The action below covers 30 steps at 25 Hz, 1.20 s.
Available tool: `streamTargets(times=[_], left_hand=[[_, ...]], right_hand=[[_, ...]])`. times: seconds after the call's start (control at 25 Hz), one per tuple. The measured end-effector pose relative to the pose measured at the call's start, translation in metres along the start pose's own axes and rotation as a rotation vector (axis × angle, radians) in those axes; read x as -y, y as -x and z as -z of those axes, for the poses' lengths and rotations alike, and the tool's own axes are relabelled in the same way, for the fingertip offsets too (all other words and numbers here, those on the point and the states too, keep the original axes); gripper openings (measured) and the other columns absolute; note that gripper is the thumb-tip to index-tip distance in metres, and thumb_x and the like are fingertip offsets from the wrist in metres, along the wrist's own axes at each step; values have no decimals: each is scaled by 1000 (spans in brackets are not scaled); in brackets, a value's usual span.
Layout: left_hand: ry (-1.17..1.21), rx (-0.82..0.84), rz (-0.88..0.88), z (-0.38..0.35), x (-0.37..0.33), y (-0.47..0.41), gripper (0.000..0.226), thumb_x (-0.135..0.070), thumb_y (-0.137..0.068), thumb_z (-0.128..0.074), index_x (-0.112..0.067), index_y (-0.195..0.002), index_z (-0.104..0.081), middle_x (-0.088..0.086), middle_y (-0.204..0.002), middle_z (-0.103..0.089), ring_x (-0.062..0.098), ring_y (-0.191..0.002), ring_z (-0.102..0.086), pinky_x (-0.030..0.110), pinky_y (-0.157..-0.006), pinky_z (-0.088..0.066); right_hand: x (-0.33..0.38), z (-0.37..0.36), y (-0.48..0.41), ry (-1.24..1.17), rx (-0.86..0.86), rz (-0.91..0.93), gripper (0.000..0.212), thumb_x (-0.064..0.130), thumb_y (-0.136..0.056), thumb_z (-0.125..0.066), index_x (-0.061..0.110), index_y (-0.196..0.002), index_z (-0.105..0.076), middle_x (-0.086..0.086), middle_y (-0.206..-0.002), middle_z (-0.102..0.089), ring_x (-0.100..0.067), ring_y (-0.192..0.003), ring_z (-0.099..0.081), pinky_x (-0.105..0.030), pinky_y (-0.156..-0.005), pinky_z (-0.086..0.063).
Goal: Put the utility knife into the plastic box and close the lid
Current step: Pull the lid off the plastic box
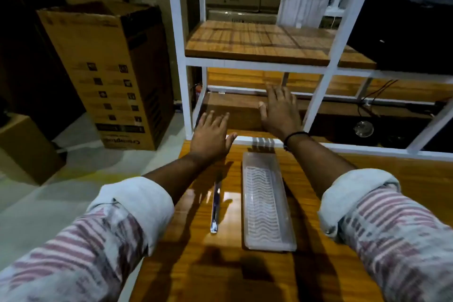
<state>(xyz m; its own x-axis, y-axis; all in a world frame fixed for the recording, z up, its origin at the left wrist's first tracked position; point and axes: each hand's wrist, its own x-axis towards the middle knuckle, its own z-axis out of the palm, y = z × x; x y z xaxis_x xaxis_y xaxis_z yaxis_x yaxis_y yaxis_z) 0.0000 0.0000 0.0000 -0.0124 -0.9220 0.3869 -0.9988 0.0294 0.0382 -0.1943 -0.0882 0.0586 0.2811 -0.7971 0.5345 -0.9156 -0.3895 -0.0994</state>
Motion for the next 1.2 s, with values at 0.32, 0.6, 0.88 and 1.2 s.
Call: streamTargets(times=[0.32,0.6,0.88,1.2], left_hand=[[5,142,-27,-42,-52,32,37,-44,-103,-43,-18,-114,-67,8,-105,-77,29,-103,-68,35,-70,-42],[143,227,175,-58,-72,15,47,-40,-102,-44,-13,-139,-53,14,-125,-69,35,-111,-67,41,-85,-54],[464,296,429,-81,-83,2,42,-38,-107,-40,-5,-129,-53,18,-127,-63,37,-112,-66,45,-89,-57],[421,275,383,-92,-85,4,41,-32,-107,-38,-2,-130,-53,19,-130,-58,36,-115,-62,46,-94,-55]], right_hand=[[-6,-67,80,-22,241,-280,45,30,-90,-50,8,-129,-56,-19,-127,-59,-40,-118,-52,-50,-97,-45],[-33,-94,87,-162,363,-570,49,32,-91,-36,2,-121,-61,-21,-124,-59,-43,-117,-53,-46,-96,-45],[-29,-102,98,-298,198,-683,49,41,-101,-39,1,-117,-62,-24,-116,-65,-44,-107,-61,-46,-90,-50],[-29,-106,99,-244,76,-582,46,36,-100,-45,-4,-112,-64,-25,-111,-68,-41,-103,-63,-43,-82,-52]])
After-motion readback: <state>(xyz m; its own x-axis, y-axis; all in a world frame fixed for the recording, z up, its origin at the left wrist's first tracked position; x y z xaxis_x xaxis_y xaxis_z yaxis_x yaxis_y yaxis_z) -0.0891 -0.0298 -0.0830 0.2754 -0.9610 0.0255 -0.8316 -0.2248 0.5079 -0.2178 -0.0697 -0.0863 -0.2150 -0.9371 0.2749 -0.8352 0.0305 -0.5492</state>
